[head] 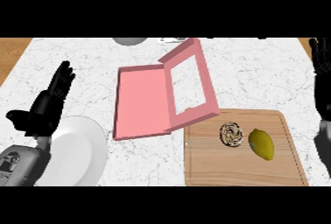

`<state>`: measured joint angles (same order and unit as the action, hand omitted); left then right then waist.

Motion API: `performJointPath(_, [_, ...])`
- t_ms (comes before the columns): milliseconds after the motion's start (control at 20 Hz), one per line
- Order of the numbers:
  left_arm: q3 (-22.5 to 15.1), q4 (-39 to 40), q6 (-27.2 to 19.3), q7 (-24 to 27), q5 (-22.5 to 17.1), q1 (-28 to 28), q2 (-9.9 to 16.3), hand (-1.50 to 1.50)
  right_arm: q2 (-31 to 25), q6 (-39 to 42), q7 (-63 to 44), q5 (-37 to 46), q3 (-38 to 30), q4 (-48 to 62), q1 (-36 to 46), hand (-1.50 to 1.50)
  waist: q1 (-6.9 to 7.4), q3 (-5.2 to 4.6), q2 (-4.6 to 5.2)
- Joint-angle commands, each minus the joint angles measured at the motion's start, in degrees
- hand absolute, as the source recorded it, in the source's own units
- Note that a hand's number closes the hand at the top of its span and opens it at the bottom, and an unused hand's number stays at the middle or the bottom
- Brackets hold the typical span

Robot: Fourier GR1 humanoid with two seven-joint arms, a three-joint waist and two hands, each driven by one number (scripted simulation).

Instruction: Pick the cupcake from the cutting board and place it in the cardboard box

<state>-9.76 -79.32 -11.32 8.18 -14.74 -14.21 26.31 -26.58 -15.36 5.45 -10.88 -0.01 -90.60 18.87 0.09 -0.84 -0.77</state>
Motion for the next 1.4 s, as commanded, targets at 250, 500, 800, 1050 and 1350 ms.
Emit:
performJointPath(250, [-2.00,2.54,-3.32,-4.41,5.49,3.81,2.09,0.00,8.90,21.97,3.91,-13.56,12.39,-1.48,7.07,-1.50,5.24,1.20,1.60])
performJointPath(500, [-3.40,0.65,-6.09,-6.01,6.91,9.60,-0.38,0.00,8.75,13.23,9.86,-1.76,10.86,12.30,-0.37,-1.50,1.09,0.93,0.97])
performJointPath(800, [-3.81,-2.80,-7.10,-9.55,8.90,10.05,-1.49,0.00,1.92,24.66,20.86,3.76,10.82,22.20,3.15,-1.50,0.68,0.89,0.98])
performJointPath(1050, [-2.42,-2.08,-5.68,-8.94,7.85,10.71,-0.49,0.00,-8.87,27.22,15.11,13.67,15.52,16.65,6.46,-1.50,0.16,0.75,0.73])
performJointPath(1350, [-3.93,-6.40,-6.46,-10.19,9.23,12.69,-0.50,0.00,-20.94,41.20,10.31,20.83,21.34,17.45,12.72,-1.50,1.62,0.73,0.74])
